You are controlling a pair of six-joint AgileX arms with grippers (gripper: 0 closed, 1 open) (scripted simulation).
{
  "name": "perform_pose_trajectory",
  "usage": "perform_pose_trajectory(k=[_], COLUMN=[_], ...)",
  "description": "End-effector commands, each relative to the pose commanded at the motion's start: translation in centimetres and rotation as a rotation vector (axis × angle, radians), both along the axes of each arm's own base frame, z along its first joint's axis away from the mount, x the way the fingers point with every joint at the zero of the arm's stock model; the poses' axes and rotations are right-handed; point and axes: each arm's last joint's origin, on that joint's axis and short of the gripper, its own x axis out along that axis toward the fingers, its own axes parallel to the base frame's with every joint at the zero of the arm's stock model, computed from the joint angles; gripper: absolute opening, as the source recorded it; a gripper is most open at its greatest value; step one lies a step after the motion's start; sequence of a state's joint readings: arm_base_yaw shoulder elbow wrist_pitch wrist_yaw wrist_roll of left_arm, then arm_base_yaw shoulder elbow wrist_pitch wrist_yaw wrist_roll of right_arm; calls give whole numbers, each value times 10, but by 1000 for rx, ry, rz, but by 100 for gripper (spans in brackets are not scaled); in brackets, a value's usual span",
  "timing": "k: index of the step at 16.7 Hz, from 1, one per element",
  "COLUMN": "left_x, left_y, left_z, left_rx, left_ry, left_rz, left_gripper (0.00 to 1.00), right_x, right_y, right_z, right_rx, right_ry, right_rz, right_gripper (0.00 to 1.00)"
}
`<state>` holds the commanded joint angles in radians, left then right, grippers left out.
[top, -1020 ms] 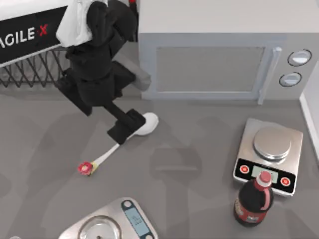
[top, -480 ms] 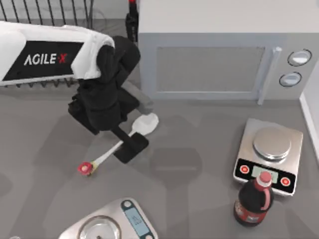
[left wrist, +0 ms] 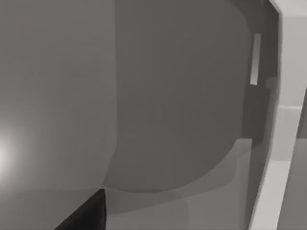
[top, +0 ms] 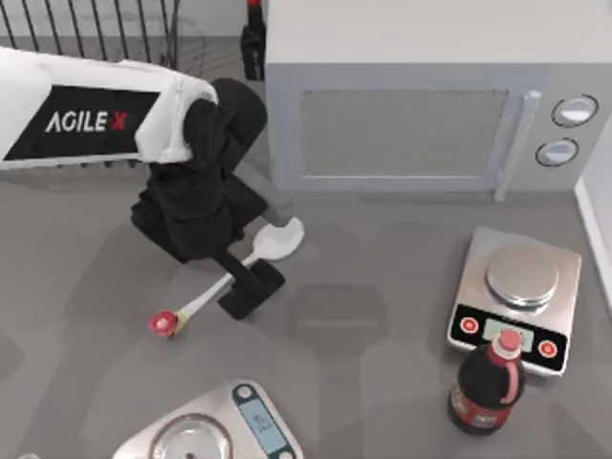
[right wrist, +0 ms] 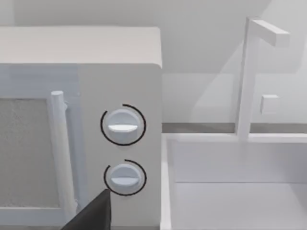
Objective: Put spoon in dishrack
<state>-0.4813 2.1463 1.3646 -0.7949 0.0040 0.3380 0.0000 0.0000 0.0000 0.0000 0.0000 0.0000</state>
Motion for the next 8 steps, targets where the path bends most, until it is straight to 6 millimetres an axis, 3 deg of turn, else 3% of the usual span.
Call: perform_pose_trajectory(k=[8], left_x=[0], left_y=[0], left_z=[0], left_rx=[0], left_ry=[0], left_rz=[0], left_gripper=[32], right_x=[0], right_y=[0], right_z=[0], right_rx=[0], right_ry=[0], right_rz=[0], right_gripper=[100])
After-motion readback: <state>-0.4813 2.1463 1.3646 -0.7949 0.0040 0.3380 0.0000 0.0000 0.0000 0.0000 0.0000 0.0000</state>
